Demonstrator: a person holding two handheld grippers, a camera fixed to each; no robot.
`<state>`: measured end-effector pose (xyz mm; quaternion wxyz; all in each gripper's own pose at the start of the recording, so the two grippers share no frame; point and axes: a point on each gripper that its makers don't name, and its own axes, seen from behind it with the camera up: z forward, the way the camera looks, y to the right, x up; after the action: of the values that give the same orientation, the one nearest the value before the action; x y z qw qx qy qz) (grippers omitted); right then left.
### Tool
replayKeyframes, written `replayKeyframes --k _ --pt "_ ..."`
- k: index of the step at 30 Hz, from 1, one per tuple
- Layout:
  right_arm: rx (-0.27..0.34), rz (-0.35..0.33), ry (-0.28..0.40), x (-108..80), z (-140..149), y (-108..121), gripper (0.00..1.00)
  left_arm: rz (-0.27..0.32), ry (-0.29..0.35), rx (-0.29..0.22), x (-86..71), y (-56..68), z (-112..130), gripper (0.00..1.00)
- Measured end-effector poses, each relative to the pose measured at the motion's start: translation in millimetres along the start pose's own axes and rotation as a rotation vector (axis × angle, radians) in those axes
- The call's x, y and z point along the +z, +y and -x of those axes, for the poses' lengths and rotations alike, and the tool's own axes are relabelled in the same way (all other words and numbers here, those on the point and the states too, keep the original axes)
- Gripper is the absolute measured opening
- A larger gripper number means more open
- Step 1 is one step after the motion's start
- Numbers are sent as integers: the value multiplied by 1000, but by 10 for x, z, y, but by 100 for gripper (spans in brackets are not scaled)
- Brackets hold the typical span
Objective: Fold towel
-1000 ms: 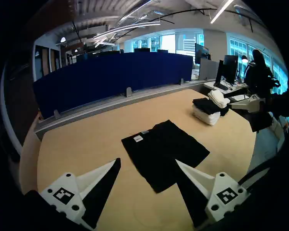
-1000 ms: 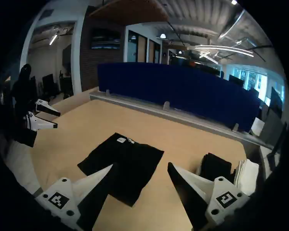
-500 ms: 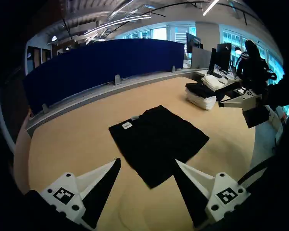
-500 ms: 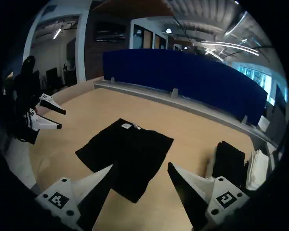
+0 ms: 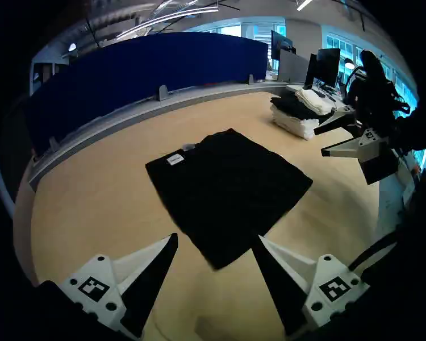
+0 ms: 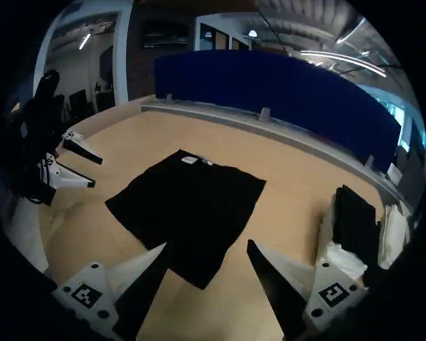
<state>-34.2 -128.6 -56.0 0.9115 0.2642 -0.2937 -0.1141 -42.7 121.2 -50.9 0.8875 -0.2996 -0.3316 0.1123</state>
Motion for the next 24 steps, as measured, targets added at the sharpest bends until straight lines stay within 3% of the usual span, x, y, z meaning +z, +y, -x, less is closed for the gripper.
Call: replayKeyframes --k 14,20,24 --pt "1 -52 -179 113 484 -33 100 55 -163 -2 213 55 385 94" --pt "3 -85 -279 113 695 -57 100 75 -240 6 224 66 533 94" --pt "-5 -95 -303 128 742 -67 100 92 -268 11 266 90 578 94"
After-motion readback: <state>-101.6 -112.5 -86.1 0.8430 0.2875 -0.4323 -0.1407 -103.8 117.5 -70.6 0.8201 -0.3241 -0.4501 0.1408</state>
